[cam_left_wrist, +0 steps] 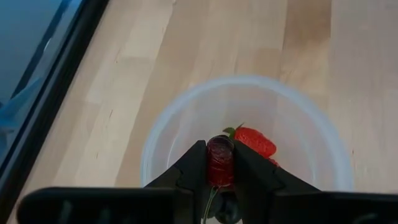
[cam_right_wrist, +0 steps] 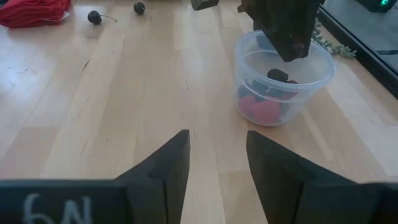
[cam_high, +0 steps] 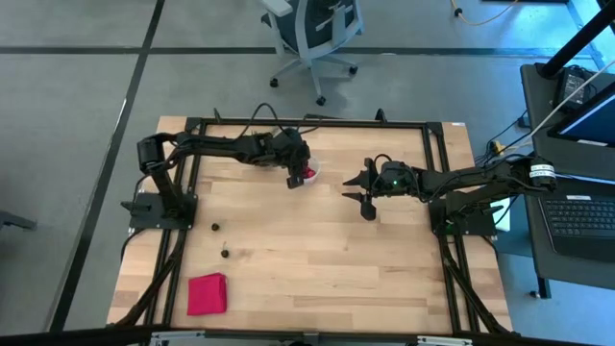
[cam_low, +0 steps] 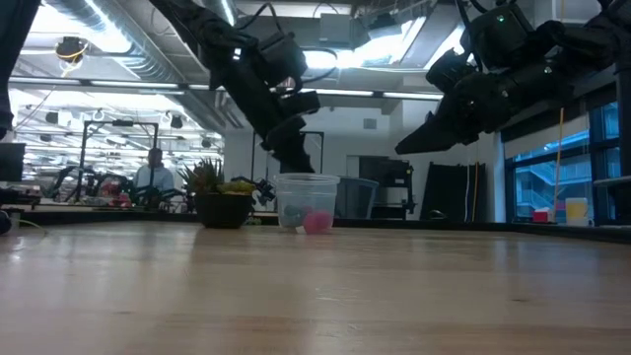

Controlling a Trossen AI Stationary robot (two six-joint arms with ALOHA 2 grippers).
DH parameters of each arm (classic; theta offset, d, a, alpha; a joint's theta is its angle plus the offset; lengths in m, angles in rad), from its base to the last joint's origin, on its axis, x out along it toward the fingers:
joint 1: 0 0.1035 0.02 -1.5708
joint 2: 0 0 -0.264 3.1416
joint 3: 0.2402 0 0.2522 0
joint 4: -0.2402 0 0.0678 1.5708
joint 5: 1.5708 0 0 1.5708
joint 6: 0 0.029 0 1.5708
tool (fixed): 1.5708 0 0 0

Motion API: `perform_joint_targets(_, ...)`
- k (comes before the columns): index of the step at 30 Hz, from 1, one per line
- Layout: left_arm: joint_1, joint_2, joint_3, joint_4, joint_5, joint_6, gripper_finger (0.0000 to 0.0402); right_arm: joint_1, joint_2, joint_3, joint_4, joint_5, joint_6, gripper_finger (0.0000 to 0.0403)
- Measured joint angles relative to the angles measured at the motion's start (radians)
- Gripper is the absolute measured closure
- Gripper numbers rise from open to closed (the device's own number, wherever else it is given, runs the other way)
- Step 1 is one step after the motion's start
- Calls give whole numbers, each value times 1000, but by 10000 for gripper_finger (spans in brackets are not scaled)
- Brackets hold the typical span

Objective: Pick and placing Produce into tupperware
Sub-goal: Put the red cherry into the transparent container

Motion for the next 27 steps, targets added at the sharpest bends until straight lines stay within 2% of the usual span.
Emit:
perform_joint_targets(8,-2,0,0,12,-1,0,321,0,0,0,-5,0,0,242)
perform_joint_targets(27,-2,-1,0,12,-4,0,319,0,0,0,-6,0,0,242)
